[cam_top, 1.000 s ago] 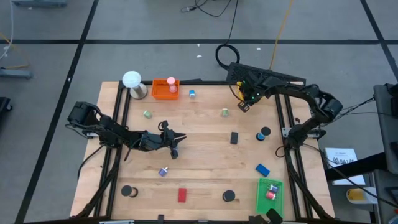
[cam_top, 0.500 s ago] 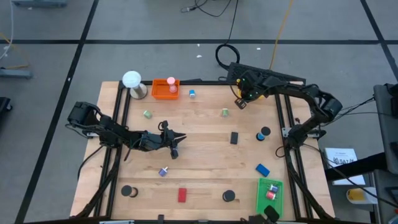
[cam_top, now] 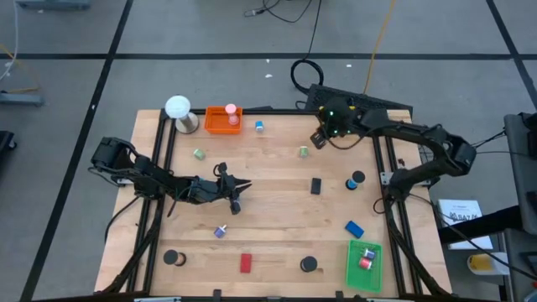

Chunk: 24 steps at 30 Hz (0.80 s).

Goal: Pick & Place Office items
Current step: Put the right green charger adapter into the green basket

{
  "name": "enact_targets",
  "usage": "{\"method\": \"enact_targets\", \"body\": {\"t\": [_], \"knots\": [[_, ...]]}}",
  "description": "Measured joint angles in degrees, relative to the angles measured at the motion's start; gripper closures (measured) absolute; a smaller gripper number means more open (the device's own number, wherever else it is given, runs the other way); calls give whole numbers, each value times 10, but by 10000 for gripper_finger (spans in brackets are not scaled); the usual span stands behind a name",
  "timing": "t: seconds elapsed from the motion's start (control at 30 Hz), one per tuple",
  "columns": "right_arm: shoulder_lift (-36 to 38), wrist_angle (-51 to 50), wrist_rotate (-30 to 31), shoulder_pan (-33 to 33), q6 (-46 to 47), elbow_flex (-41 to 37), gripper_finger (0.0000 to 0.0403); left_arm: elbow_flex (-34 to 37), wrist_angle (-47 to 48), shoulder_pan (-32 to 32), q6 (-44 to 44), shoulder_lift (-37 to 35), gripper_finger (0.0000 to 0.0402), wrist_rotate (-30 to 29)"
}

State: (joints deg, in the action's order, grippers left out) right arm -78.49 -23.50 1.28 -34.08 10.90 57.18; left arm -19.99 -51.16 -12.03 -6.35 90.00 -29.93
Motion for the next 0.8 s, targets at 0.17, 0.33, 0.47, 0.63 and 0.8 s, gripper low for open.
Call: {"method": "enact_targets", "body": {"t": [0.17, 0.33, 0.47, 0.63, 0.8], "knots": [[3, 202, -14, 64, 49, -74, 399, 0, 3, 0, -1, 0, 346, 0], [3, 252, -6, 110, 90, -98, 399, 0, -3, 8, 3, 0, 346, 11], [7, 247, 65, 141, 110, -98, 399, 0, 1, 22, -2, 0, 347, 18], [6, 198, 155, 181, 144, -98, 398, 0, 11, 22, -4, 0, 382, 47], [3, 129, 232, 210, 203, -98, 375, 0, 14, 10, 13, 0, 391, 42]]}}
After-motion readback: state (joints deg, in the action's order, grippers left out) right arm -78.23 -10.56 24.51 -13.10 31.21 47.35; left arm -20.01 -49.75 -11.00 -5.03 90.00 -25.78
